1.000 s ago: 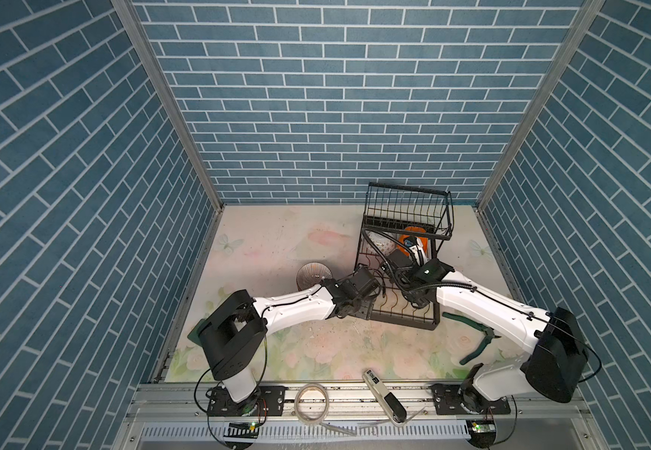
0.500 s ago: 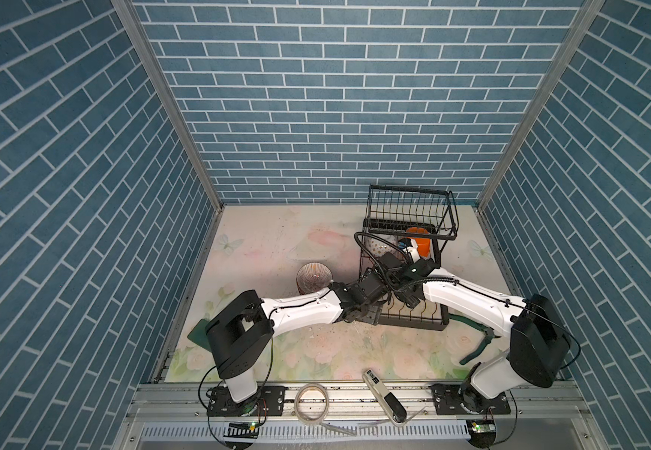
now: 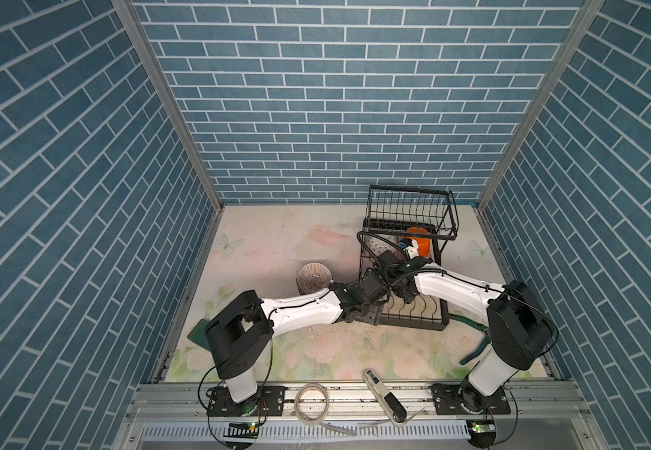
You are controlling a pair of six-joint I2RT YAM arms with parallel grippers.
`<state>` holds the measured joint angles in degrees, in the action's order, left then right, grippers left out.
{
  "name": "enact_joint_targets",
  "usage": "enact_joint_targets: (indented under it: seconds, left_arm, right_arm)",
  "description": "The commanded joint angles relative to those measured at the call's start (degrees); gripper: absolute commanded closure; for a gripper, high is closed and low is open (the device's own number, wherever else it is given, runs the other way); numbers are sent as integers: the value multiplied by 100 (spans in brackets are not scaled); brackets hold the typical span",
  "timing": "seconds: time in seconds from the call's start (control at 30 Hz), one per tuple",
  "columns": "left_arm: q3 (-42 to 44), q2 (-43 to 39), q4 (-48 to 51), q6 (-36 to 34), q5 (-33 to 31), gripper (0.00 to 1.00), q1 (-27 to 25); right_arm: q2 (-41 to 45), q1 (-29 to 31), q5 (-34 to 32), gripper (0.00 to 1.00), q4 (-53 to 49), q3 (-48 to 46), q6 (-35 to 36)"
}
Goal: Load the bowls into the dish rack
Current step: 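Open and withdraw the left gripper while the right gripper carries the bowl into the rack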
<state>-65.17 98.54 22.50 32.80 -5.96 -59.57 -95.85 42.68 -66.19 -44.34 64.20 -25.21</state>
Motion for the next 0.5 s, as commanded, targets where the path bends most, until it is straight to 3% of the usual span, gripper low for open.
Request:
enact_joint_targets:
  seconds: [0.0, 0.47]
  left_arm:
    - [123, -251, -199, -133, 4, 22, -93]
    - [451, -531, -452, -72, -105, 22, -94]
  right_arm:
    - [-102, -77, -475, 100, 146, -68, -72]
    - [-465, -250, -951, 100, 188, 171, -235]
